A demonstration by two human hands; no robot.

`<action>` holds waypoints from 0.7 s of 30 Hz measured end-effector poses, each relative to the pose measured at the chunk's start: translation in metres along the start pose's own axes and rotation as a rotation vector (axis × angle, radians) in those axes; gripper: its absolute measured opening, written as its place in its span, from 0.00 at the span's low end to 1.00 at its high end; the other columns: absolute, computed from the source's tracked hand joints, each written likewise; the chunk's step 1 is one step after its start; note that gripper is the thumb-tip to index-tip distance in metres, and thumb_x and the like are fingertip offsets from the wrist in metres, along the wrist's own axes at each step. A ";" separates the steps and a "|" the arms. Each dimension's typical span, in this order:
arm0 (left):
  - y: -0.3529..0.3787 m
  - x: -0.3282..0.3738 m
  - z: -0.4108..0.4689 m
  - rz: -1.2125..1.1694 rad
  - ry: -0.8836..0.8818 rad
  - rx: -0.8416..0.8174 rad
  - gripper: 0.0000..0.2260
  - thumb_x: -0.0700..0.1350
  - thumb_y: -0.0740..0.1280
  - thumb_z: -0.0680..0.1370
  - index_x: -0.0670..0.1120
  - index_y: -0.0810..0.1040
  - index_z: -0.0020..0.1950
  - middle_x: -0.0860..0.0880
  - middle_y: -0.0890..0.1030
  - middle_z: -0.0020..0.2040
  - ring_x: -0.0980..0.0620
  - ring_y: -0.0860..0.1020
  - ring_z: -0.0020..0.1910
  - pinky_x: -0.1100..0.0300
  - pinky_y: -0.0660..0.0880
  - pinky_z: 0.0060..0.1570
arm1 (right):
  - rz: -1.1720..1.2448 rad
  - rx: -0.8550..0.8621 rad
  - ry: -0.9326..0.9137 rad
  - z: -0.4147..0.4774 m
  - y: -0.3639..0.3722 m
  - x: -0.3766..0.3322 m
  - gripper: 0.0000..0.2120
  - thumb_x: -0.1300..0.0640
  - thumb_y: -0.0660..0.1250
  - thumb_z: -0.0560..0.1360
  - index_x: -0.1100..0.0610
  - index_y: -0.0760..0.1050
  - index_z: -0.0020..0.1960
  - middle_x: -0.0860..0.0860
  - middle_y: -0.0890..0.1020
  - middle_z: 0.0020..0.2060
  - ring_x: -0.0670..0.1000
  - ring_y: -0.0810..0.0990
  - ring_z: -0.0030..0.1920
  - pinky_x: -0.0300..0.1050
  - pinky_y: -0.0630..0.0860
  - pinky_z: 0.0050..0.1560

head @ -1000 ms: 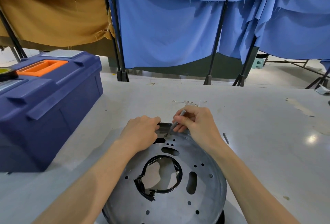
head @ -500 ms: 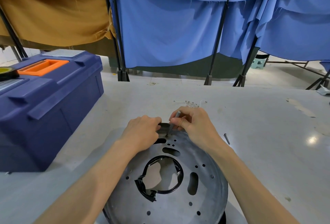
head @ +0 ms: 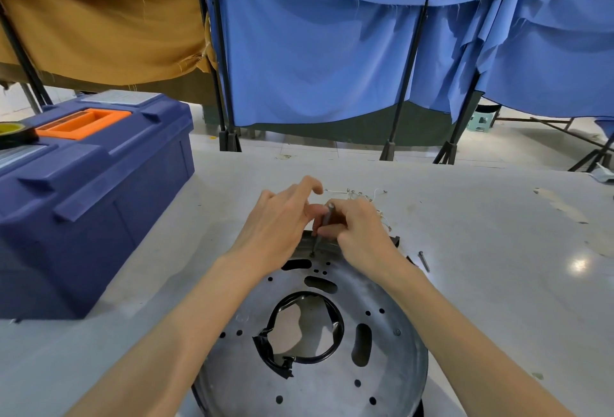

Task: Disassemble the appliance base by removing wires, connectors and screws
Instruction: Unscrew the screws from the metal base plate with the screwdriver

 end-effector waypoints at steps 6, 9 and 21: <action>-0.001 0.016 -0.001 0.439 0.210 0.057 0.16 0.50 0.49 0.82 0.44 0.73 0.51 0.48 0.73 0.38 0.46 0.72 0.34 0.53 0.67 0.38 | -0.014 0.009 -0.018 0.001 0.002 0.002 0.13 0.73 0.63 0.74 0.58 0.79 0.41 0.52 0.83 0.34 0.52 0.81 0.37 0.48 0.76 0.39; -0.002 0.015 -0.001 0.484 0.230 0.054 0.15 0.48 0.50 0.83 0.44 0.73 0.50 0.46 0.72 0.39 0.47 0.68 0.33 0.53 0.66 0.36 | 0.029 0.000 -0.009 0.001 0.003 0.004 0.09 0.71 0.64 0.75 0.62 0.81 0.43 0.57 0.85 0.38 0.56 0.82 0.41 0.49 0.77 0.47; -0.007 0.029 0.008 0.324 0.199 0.098 0.08 0.39 0.64 0.79 0.40 0.73 0.39 0.43 0.72 0.35 0.50 0.62 0.31 0.55 0.63 0.32 | 0.118 0.065 -0.007 -0.002 0.002 0.004 0.17 0.63 0.76 0.68 0.45 0.76 0.30 0.38 0.77 0.23 0.38 0.74 0.27 0.28 0.70 0.33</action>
Point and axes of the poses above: each hand's wrist, its own z-axis towards the middle knuckle, its own y-axis out of the palm, x = y × z, the point moved 4 cm from there along z, towards the middle knuckle
